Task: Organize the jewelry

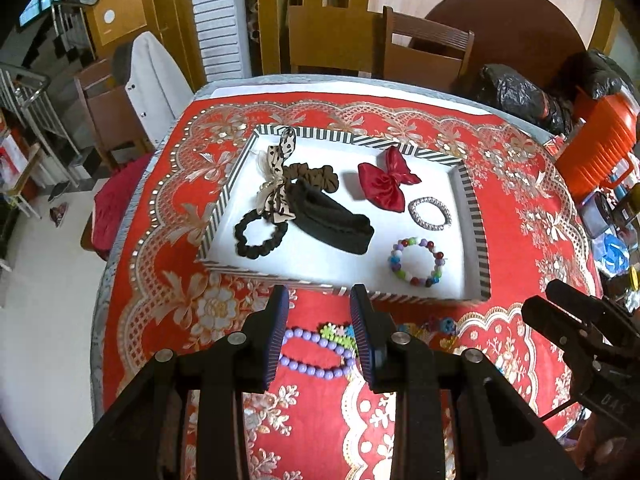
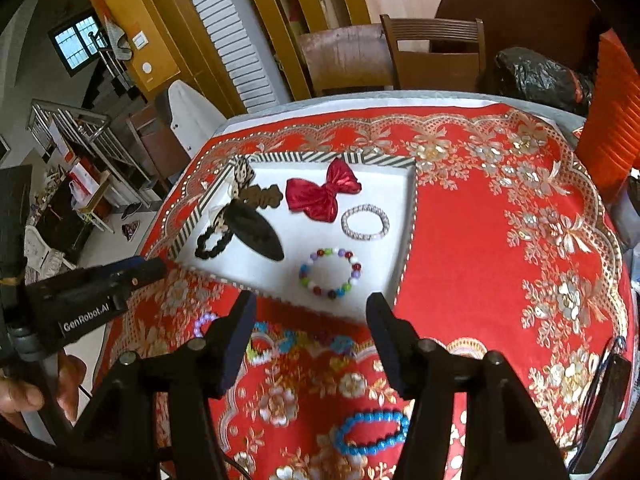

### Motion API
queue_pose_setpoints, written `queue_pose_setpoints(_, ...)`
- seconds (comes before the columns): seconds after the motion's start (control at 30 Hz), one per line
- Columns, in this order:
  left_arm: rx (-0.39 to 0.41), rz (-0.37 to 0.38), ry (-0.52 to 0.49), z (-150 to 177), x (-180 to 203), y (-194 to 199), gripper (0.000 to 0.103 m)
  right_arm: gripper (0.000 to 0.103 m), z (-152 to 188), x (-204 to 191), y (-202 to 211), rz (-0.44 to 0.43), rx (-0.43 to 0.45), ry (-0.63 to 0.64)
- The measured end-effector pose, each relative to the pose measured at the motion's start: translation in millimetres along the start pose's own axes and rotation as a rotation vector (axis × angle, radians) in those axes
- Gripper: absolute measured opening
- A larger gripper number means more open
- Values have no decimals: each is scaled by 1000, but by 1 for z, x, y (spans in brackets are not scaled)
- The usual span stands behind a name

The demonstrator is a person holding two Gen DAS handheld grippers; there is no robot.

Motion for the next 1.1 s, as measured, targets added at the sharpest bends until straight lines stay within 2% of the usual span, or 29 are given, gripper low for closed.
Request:
queue_pose_setpoints(0.13, 21, -4, -12, 9, -2, 9, 18, 60, 12, -4, 8, 2, 1, 7)
queue_pose_setpoints(0.6, 12, -14, 3, 28, -9, 18, 18, 62, 38, -8, 21, 6, -13, 23)
queue_pose_setpoints(0.77, -20, 1, 39, 32, -21, 15, 18, 62, 50, -6, 20, 23, -35, 43)
queue_pose_setpoints(1.1, -88, -7, 136, 39, -57, -2, 18, 62, 80, 11, 8, 16, -90, -4)
Point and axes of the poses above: each gripper's, at about its wrist camera, not at the fingertips, and y roughly against the way its jaws point, x to its right, z to its underside, the point moved 5 cm from there along -y, roughly the way its jaws point, and after that the axes turned 13 degrees about y, right-handed, at the moved point
